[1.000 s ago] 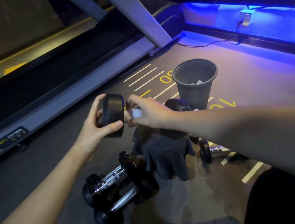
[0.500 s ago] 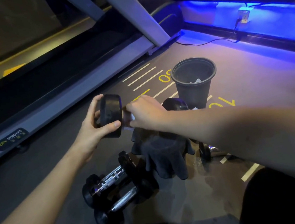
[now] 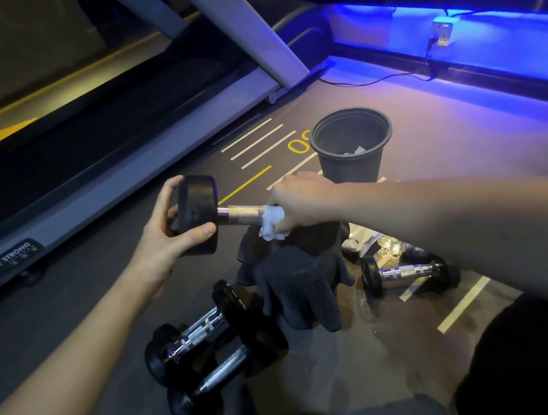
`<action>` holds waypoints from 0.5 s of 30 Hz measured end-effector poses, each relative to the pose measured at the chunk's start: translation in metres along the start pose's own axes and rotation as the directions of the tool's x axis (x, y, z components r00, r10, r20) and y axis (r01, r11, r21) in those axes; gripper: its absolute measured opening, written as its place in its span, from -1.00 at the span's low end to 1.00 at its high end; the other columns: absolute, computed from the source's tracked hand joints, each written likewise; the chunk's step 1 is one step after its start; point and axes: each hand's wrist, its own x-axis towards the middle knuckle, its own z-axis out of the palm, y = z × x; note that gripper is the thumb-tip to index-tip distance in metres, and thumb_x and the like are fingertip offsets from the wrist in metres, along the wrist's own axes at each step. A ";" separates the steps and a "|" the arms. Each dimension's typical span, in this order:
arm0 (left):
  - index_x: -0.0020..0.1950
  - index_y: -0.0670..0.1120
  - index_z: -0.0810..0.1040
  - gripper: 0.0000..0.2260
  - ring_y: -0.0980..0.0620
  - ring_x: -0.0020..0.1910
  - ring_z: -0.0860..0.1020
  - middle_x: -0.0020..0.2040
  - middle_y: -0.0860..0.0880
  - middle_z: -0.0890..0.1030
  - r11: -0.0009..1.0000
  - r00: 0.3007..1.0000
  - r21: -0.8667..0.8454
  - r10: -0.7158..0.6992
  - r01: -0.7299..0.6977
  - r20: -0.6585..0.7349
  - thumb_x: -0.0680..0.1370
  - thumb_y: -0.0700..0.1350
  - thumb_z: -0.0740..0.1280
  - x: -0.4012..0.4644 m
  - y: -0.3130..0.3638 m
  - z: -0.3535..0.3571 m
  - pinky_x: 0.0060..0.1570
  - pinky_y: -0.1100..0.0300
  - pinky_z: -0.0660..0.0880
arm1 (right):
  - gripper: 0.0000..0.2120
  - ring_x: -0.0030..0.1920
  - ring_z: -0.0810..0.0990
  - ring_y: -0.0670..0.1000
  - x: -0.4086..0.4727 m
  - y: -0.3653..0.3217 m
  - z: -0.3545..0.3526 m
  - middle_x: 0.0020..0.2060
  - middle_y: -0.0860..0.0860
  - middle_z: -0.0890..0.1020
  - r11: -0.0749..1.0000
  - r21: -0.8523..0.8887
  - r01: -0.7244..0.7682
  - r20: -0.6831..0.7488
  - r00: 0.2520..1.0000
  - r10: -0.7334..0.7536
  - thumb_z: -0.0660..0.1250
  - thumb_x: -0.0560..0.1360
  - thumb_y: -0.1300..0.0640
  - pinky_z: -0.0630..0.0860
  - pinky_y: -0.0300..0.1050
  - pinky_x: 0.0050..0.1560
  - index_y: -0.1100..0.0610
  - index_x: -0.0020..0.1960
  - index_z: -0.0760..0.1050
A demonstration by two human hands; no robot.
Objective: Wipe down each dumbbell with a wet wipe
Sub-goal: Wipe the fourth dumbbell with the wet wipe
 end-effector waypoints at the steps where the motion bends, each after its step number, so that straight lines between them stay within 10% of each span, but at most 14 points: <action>1: 0.42 0.30 0.36 -0.18 0.16 0.00 0.62 0.04 0.16 0.67 1.000 1.000 0.004 0.004 -0.004 0.003 0.20 0.00 0.56 0.001 0.001 0.000 -0.04 0.24 0.57 | -0.76 -0.20 0.52 0.15 -0.001 0.001 0.002 -0.29 0.02 0.50 1.000 0.016 -0.007 -0.015 1.000 0.007 0.42 0.32 -0.08 0.32 -0.11 -0.27 0.07 -0.18 0.52; 15: 0.45 0.26 0.33 -0.16 0.16 0.04 0.62 0.18 0.01 0.58 0.997 0.998 0.054 0.043 -0.045 0.036 0.22 0.01 0.56 0.001 0.011 0.004 -0.04 0.21 0.58 | -0.74 -0.28 0.54 0.14 0.017 -0.035 0.004 -0.41 0.00 0.50 0.953 0.298 -0.047 -0.173 0.980 0.102 0.42 0.26 -0.07 0.44 -0.11 -0.35 0.04 -0.36 0.39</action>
